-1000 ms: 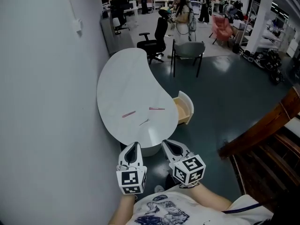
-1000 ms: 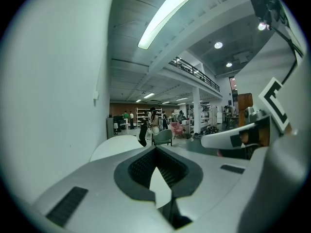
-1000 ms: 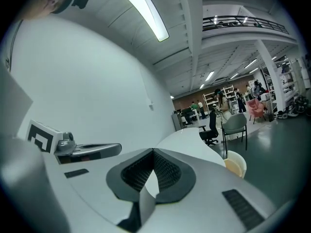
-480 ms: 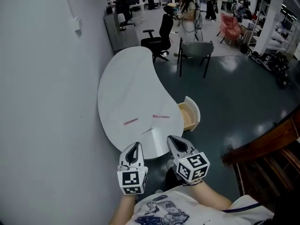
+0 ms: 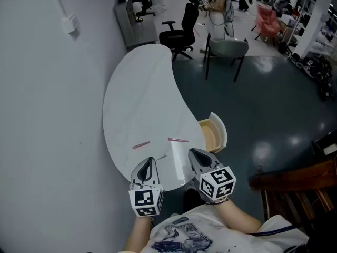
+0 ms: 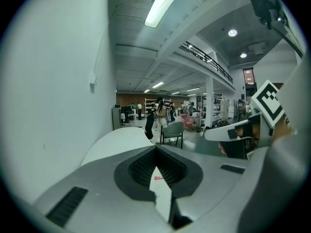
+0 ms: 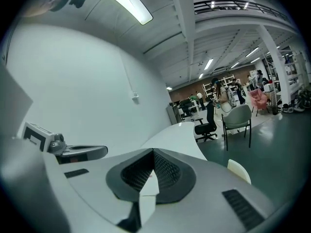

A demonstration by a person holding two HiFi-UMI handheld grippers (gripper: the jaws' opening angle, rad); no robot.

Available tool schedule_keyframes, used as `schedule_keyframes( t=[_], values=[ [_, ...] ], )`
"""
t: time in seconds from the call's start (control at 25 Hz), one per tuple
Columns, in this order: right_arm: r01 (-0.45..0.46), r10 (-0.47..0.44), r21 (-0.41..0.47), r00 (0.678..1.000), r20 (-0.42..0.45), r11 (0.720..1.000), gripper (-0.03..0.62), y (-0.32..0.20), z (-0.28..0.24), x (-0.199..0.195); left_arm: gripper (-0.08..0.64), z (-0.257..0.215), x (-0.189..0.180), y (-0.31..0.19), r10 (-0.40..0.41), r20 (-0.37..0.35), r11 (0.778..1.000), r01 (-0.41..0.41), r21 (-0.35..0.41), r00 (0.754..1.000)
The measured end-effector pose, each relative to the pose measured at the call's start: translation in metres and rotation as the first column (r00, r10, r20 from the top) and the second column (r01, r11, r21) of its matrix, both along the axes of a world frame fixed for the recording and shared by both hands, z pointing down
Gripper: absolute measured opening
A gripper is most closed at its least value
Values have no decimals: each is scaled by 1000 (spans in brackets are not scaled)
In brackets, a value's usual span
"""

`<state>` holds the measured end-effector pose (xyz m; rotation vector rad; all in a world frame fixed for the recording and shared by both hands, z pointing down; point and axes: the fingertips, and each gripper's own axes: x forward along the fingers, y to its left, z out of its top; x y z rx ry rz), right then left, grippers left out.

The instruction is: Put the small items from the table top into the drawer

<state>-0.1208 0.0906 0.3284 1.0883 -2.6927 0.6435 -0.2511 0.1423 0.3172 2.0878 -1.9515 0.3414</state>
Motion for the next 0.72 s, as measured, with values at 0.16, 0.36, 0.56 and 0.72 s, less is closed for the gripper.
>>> schedule_keyframes(
  t=[0.16,0.36,0.56,0.72],
  values=[
    [39,-39,-13,999,-4,999,21,-36,10,4,34,9,8,-34,-21,5,1000,21,-19,1000],
    [105,-105,-27,994,-22,994,21,-65,23,12,34,15,12,-59,-65,12,997,66,-44,998],
    [135,-137,-52,990,-33,990,21,-89,38,15,34,28,10,-74,-97,18,993,98,-69,995],
    [162,-164,-55,986,-37,985,21,-93,42,13,34,32,15,-81,-102,21,991,103,-81,995]
  ],
)
